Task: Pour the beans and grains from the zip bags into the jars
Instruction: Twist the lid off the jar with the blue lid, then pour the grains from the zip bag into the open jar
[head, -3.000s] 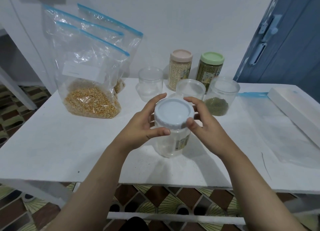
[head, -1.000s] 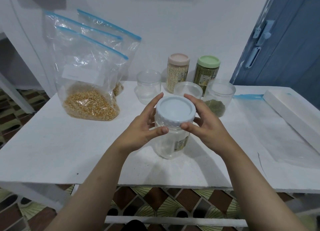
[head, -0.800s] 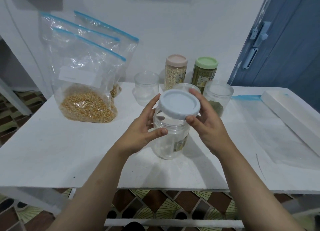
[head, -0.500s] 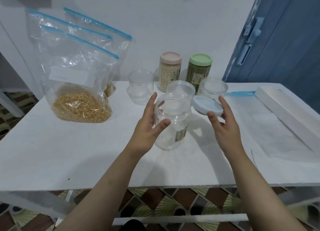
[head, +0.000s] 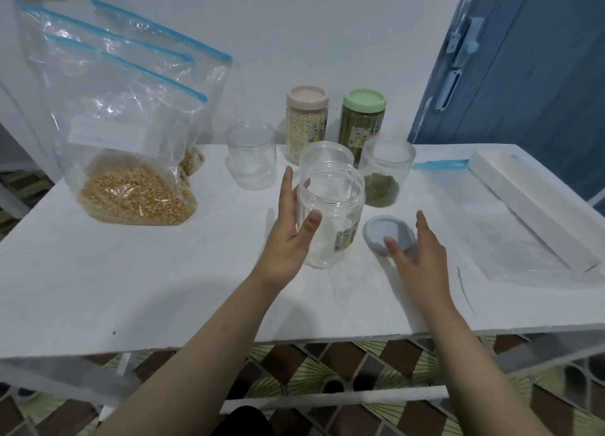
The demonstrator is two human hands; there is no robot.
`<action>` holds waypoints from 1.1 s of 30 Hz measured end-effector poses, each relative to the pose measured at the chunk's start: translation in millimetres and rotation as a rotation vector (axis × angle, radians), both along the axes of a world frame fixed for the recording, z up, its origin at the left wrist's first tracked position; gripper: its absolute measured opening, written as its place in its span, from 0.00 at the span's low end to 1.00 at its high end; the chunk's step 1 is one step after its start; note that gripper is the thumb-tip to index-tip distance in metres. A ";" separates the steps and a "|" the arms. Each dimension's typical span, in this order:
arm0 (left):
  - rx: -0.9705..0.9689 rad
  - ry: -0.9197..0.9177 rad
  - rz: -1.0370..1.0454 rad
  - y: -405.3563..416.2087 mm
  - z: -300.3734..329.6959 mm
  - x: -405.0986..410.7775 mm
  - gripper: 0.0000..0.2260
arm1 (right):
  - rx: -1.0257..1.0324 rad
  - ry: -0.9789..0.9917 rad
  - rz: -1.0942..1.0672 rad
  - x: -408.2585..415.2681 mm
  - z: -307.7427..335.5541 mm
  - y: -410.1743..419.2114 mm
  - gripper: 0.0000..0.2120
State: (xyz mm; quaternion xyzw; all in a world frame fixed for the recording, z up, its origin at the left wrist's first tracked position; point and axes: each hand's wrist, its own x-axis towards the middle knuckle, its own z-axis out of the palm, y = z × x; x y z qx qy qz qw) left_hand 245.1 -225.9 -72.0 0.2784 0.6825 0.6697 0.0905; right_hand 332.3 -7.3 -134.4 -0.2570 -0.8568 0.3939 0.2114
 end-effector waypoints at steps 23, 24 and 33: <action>0.242 0.328 0.530 -122.8 78.0 -32.9 0.21 | -0.167 0.721 0.539 -69.2 164.7 -206.1 0.22; 0.240 0.330 0.567 -137.3 80.6 -42.6 0.22 | -0.200 0.737 0.538 -83.1 165.7 -219.6 0.21; 0.021 0.337 0.747 -262.6 78.2 -164.4 0.20 | -0.384 0.620 0.269 -225.9 136.3 -327.9 0.22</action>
